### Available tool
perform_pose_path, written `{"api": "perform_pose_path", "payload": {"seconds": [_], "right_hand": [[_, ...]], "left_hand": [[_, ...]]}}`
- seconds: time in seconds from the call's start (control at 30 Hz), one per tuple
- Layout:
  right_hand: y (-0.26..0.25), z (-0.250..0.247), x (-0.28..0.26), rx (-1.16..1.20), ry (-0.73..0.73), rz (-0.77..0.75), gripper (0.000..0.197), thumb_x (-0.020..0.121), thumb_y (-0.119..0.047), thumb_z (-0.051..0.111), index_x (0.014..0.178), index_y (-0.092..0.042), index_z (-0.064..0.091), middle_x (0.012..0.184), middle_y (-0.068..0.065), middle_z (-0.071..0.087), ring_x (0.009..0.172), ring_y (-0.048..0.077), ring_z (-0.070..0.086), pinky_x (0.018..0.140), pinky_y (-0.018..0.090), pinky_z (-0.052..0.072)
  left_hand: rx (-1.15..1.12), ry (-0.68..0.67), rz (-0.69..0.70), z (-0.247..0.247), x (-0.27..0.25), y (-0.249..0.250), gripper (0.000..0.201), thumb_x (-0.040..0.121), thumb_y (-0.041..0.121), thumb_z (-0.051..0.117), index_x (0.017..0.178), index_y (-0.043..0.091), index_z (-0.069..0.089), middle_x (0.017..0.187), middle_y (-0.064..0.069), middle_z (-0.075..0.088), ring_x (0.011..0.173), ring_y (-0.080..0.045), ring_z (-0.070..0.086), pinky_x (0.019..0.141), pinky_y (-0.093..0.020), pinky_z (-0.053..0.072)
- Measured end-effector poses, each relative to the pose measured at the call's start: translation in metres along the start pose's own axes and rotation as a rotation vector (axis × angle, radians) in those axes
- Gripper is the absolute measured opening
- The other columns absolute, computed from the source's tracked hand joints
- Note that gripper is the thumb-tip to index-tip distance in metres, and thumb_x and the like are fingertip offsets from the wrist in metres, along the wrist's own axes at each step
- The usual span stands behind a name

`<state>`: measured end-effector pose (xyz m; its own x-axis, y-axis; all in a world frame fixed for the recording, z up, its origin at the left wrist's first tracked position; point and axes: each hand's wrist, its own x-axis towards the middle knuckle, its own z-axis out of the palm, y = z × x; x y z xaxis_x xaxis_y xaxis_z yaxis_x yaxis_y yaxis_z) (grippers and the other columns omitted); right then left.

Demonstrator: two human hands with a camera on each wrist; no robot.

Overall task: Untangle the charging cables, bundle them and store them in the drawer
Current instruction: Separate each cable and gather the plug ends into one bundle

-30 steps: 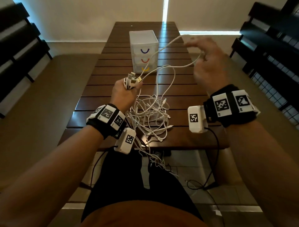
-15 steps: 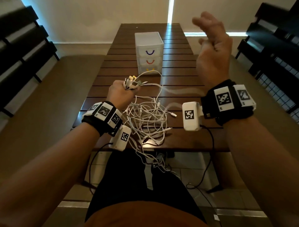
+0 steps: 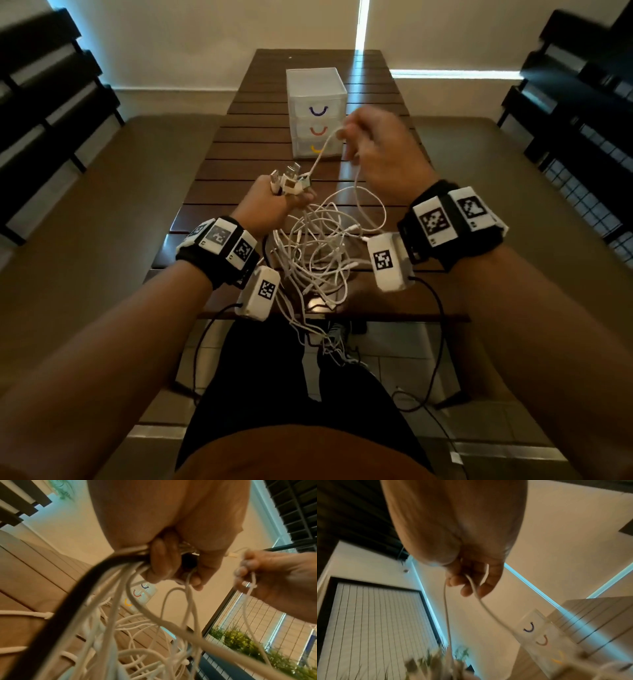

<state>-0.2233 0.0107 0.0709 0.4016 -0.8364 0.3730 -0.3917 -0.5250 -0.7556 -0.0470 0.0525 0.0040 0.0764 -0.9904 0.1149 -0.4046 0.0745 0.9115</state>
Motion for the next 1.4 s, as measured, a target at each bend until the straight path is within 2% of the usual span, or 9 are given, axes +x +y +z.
{"api": "perform_pose_path", "payload": {"seconds": [0.17, 0.3, 0.47, 0.6, 0.7, 0.87, 1.03, 1.27, 1.4], "right_hand": [[-0.011, -0.041, 0.007, 0.303, 0.435, 0.000, 0.025, 0.101, -0.010, 0.038, 0.082, -0.017, 0.053, 0.064, -0.001, 0.051, 0.051, 0.006, 0.051, 0.051, 0.022, 0.048], [0.023, -0.061, 0.014, 0.187, 0.624, 0.175, 0.022, 0.098, -0.015, 0.040, 0.086, -0.018, 0.058, 0.079, 0.000, 0.058, 0.065, 0.005, 0.058, 0.066, 0.032, 0.054], [0.031, -0.029, -0.006, -0.444, 0.250, 0.028, 0.059, 0.078, -0.004, 0.046, 0.136, -0.013, 0.047, 0.136, 0.011, 0.045, 0.126, 0.024, 0.043, 0.109, 0.032, 0.034], [0.019, 0.017, -0.024, -0.491, -0.324, -0.007, 0.031, 0.094, -0.016, 0.049, 0.121, -0.016, 0.062, 0.117, 0.005, 0.063, 0.110, 0.023, 0.056, 0.092, 0.034, 0.043], [0.025, 0.012, -0.023, -0.379, -0.282, 0.055, 0.020, 0.097, -0.017, 0.050, 0.098, -0.012, 0.069, 0.082, -0.005, 0.061, 0.076, 0.011, 0.054, 0.066, 0.023, 0.036], [0.046, -0.044, -0.036, -0.437, 0.022, 0.135, 0.021, 0.093, -0.015, 0.051, 0.093, -0.008, 0.071, 0.094, 0.008, 0.070, 0.091, 0.025, 0.062, 0.081, 0.034, 0.047], [0.099, -0.094, -0.110, -0.506, -0.021, 0.456, 0.020, 0.097, -0.017, 0.050, 0.088, -0.015, 0.068, 0.093, 0.009, 0.068, 0.086, 0.022, 0.058, 0.073, 0.028, 0.038], [0.157, -0.119, -0.241, -0.416, 0.030, 0.835, 0.023, 0.099, -0.017, 0.046, 0.085, -0.017, 0.065, 0.083, 0.006, 0.063, 0.077, 0.021, 0.056, 0.072, 0.032, 0.040], [0.189, -0.114, -0.290, -0.309, -0.015, 1.028, 0.022, 0.099, -0.014, 0.047, 0.092, -0.009, 0.067, 0.079, 0.004, 0.062, 0.075, 0.020, 0.058, 0.061, 0.027, 0.041]], "left_hand": [[0.069, -0.146, -0.076, 0.004, 0.003, -0.012, 0.017, 0.089, 0.018, 0.066, 0.089, 0.002, 0.070, 0.086, -0.011, 0.068, 0.078, -0.018, 0.061, 0.075, -0.035, 0.048], [0.049, -0.132, -0.062, 0.006, 0.004, -0.008, 0.014, 0.088, 0.018, 0.068, 0.075, 0.020, 0.070, 0.076, -0.001, 0.068, 0.068, -0.005, 0.061, 0.066, -0.021, 0.047], [-0.002, -0.120, -0.020, 0.008, 0.003, 0.005, 0.020, 0.088, 0.015, 0.069, 0.068, 0.019, 0.067, 0.057, 0.011, 0.062, 0.054, -0.001, 0.054, 0.054, -0.017, 0.041], [-0.046, -0.181, 0.027, 0.008, 0.000, 0.010, 0.014, 0.089, 0.014, 0.067, 0.076, 0.008, 0.067, 0.060, 0.002, 0.061, 0.054, -0.007, 0.051, 0.052, -0.021, 0.040], [-0.022, -0.191, -0.009, 0.003, -0.005, 0.008, 0.018, 0.089, 0.017, 0.067, 0.083, 0.000, 0.066, 0.064, -0.003, 0.058, 0.052, -0.010, 0.045, 0.048, -0.020, 0.035], [0.032, -0.202, -0.099, 0.000, -0.006, 0.004, 0.010, 0.088, 0.013, 0.067, 0.096, 0.016, 0.074, 0.091, -0.008, 0.073, 0.070, -0.018, 0.055, 0.060, -0.029, 0.045], [-0.248, -0.353, -0.119, 0.030, -0.017, 0.033, 0.021, 0.100, 0.013, 0.047, 0.095, 0.010, 0.067, 0.073, 0.000, 0.062, 0.043, -0.004, 0.032, 0.039, -0.016, 0.024], [-0.326, -0.500, -0.079, 0.091, -0.024, 0.062, 0.043, 0.102, 0.035, 0.037, 0.073, 0.013, 0.060, 0.046, -0.002, 0.043, 0.039, -0.014, 0.036, 0.042, -0.024, 0.035], [-0.313, -0.591, -0.155, 0.124, -0.028, 0.072, 0.042, 0.101, 0.041, 0.039, 0.072, 0.013, 0.053, 0.046, 0.008, 0.030, 0.039, -0.007, 0.022, 0.038, -0.017, 0.016]]}}
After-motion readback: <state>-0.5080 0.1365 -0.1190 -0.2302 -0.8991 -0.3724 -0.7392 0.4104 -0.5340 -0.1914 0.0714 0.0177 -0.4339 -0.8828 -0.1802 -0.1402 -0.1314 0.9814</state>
